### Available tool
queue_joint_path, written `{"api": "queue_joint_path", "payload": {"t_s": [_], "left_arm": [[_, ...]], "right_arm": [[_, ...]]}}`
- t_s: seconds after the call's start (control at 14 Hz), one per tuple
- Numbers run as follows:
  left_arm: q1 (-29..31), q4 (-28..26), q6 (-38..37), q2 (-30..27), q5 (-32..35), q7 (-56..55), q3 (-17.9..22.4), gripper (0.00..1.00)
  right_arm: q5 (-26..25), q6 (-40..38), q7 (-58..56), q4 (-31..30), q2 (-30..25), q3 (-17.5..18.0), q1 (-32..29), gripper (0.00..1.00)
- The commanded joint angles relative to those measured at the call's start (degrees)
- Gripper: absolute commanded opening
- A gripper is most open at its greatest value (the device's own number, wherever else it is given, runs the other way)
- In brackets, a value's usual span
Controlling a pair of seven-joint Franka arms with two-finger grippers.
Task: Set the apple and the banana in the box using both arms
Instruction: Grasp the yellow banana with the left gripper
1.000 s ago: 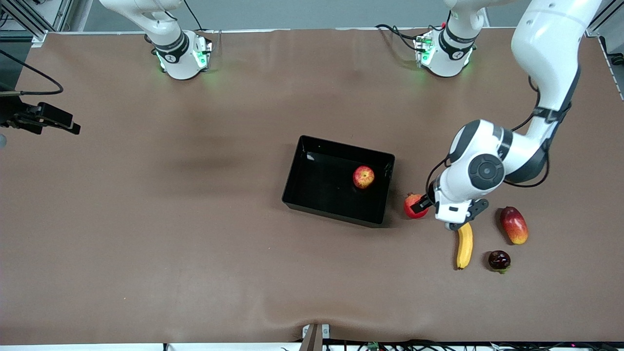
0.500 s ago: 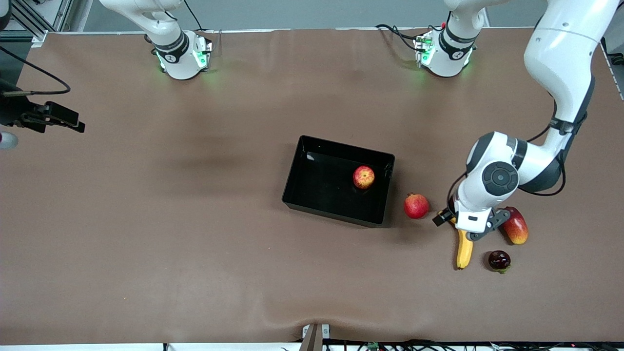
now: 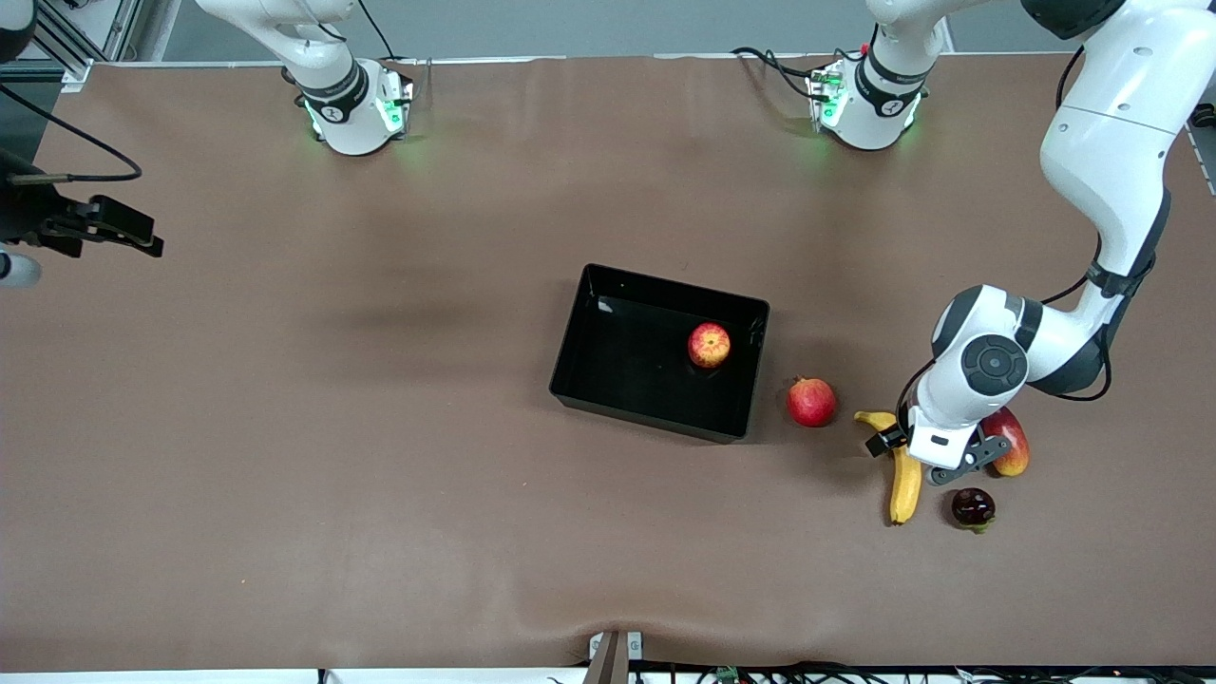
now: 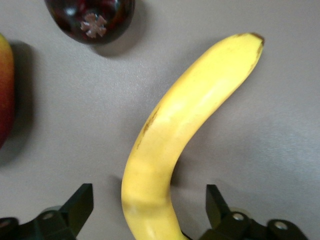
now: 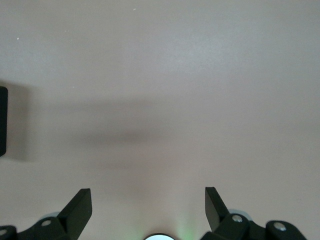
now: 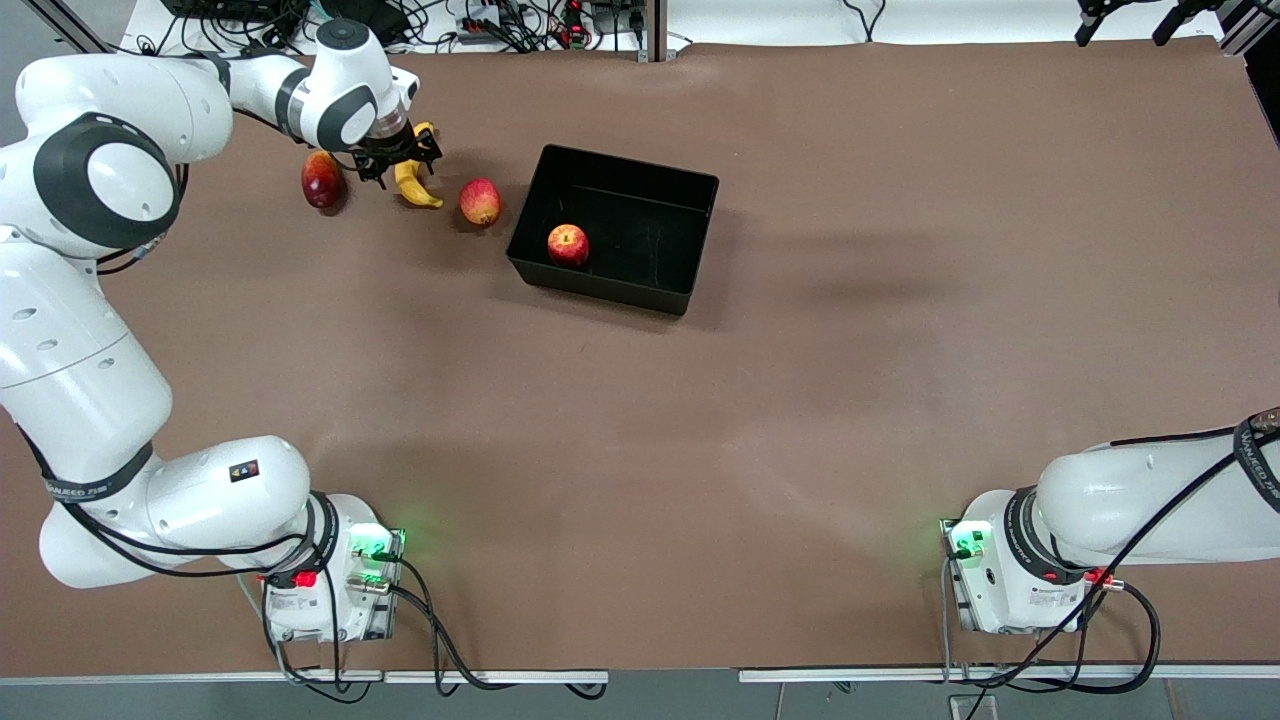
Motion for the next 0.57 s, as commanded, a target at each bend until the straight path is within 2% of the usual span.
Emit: {"api": "queue_joint_path", "payload": {"t_s": [0.0, 0.07, 0.29, 0.36, 0.5], "left_arm": [[0.19, -0.01, 0.86, 0.69, 4.04, 0.24, -0.15, 0.38], [0.19, -0.01, 0.69, 0.26, 4.23, 0.67, -0.15, 0.0], [-0.07, -0.89, -2.28, -4.12, 4.24, 1.55, -0.76, 0.0], [-0.33, -1.33, -5.26, -6.32, 4.24, 1.56, -1.98, 0.0], [-0.07, -1.07, -11.93, -9.84, 3.19, 1.03, -6.98, 0.0]], "right_arm": [[-0.8, -0.32, -0.17, -0.15, -1.07, 1.38, -2.5, 1.0], [-0.8, -0.4, -0.17, -0.24, -1.07, 1.29, -2.51, 1.0], [-0.63, -0.58, 0.62, -0.24, -1.42, 1.38, -1.98, 1.0], [-0.54, -0.49, 0.62, -0.24, -1.51, 1.38, -1.98, 1.0], [-0.02, -0.93, 0.62, -0.42, -1.78, 1.38, -1.98, 1.0]]}}
